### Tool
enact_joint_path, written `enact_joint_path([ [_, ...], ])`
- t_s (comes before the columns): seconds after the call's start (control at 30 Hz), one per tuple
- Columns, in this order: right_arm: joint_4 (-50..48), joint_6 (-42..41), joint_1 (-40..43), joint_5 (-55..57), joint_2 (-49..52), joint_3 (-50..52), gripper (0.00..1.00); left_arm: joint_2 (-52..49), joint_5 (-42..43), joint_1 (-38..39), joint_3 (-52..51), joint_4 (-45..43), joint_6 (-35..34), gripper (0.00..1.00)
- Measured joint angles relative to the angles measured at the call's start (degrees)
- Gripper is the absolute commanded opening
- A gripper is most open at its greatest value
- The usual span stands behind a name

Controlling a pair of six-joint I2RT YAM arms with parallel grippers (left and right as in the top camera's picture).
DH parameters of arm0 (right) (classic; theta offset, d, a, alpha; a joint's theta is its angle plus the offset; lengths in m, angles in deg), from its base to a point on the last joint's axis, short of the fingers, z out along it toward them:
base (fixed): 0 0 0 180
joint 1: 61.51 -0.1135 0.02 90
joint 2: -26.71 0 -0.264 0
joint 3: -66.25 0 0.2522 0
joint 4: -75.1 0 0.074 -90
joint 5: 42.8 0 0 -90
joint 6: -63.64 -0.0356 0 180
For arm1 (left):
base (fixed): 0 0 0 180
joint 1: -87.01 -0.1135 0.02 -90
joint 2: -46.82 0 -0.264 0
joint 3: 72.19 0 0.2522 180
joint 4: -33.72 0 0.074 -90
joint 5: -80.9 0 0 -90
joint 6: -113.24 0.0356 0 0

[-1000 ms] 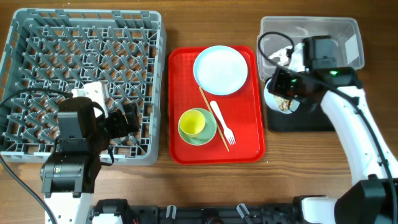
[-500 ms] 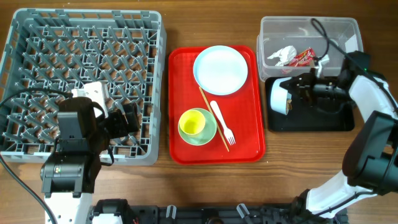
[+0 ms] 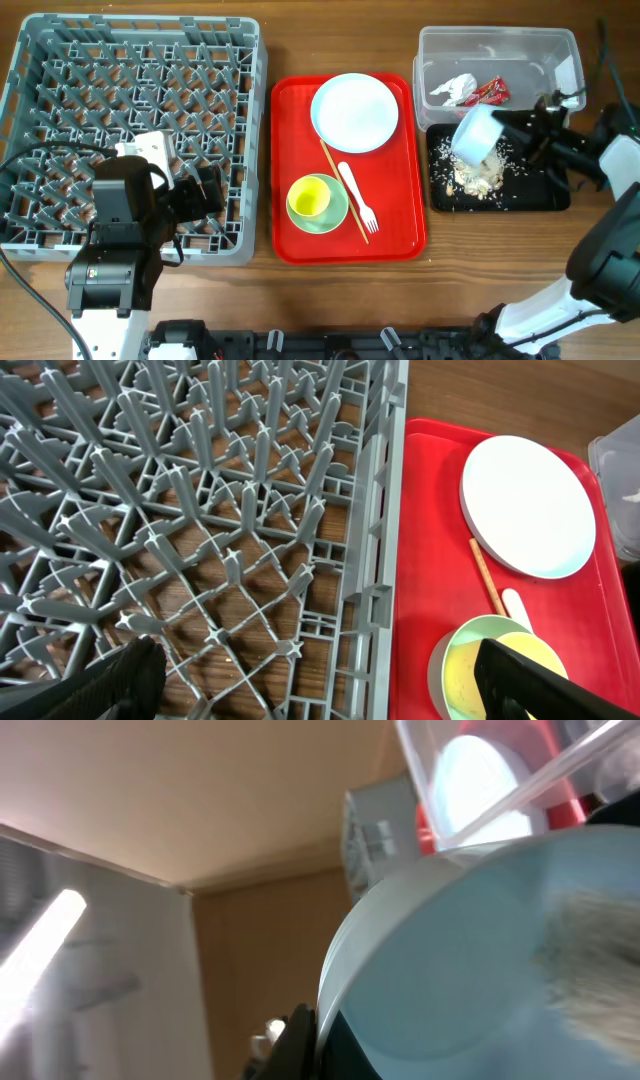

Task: Sort waste into correct bins and load items into the dishwasher rack
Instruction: 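Tip the light-blue bowl over the black tray to dump the rice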

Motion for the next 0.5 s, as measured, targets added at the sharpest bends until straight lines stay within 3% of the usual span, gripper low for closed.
enact_joint_path([
  [0.23,-0.96,-9.49,5.68,-3.39,0.00,0.00,0.04,0.00,0.00,0.00,0.00,0.00,0.00,1.00],
  [0.5,-0.11,-8.44,5.81,-1.20,0.00,0.00,0.04,0.00,0.00,0.00,0.00,0.02,0.00,1.00],
])
